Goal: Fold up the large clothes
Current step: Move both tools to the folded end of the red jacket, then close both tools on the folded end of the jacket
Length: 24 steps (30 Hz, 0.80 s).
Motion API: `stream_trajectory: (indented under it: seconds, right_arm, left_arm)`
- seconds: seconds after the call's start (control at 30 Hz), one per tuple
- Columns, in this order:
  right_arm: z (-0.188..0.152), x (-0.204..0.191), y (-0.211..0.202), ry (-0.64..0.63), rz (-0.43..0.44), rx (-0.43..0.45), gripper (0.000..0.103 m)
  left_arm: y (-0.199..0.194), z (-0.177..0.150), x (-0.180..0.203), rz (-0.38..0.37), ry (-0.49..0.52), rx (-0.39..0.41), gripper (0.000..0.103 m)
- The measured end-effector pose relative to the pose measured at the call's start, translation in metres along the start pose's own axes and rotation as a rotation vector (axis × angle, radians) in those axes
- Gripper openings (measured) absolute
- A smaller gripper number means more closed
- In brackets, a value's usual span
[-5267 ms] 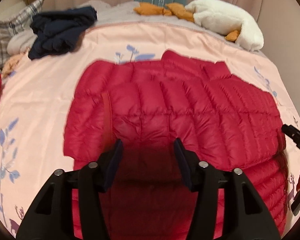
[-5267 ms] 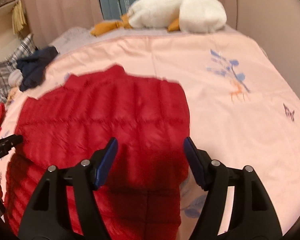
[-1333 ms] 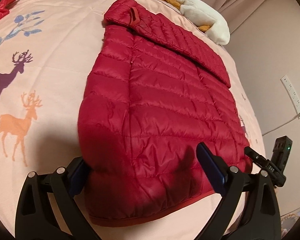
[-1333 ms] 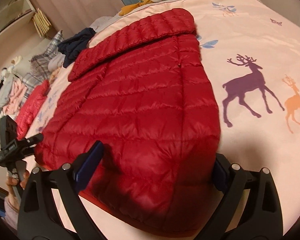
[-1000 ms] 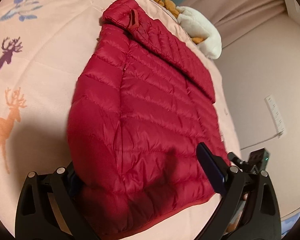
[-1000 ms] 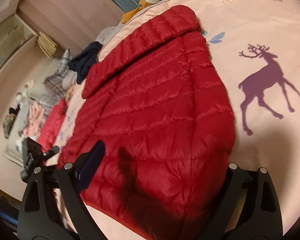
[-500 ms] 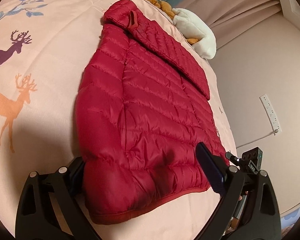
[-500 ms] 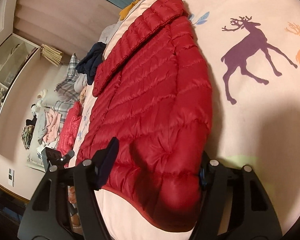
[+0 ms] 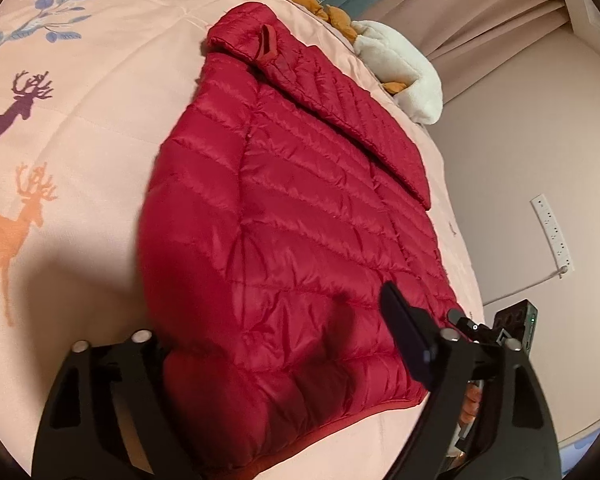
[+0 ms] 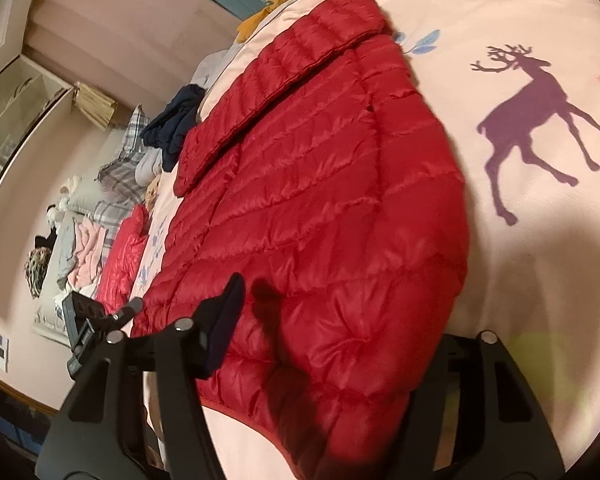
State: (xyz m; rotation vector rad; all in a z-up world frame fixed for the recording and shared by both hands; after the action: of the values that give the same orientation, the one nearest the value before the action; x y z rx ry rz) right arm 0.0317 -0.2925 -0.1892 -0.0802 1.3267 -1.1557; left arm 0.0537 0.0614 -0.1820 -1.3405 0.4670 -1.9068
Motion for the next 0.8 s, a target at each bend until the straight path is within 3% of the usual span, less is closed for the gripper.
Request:
stream_trajectory:
  seconds: [0.23, 0.8]
  right_arm:
    - [0.0, 0.007, -0.008, 0.02, -0.002, 0.022, 0.057]
    - [-0.002, 0.017, -0.027, 0.022, -0.064, 0.069, 0.056]
  left_arm:
    - [-0.005, -0.003, 0.002, 0.05, 0.03, 0.0, 0.061]
    - [-0.009, -0.007, 0.011, 0.044, 0.06, 0.008, 0.049]
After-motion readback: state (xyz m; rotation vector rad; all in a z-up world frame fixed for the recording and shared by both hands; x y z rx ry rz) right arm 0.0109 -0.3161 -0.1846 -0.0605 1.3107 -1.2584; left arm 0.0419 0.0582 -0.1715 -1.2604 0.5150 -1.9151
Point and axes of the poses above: each gripper's, at about its wrist camera, not at the fingertips, and y roughly the way its jaws point, x to its right, z to its top, the point moved 1 cm from there along y, roughly the way its jaws point, and after that the axes turned 4 degrees about -x, right-handed, at the moved point
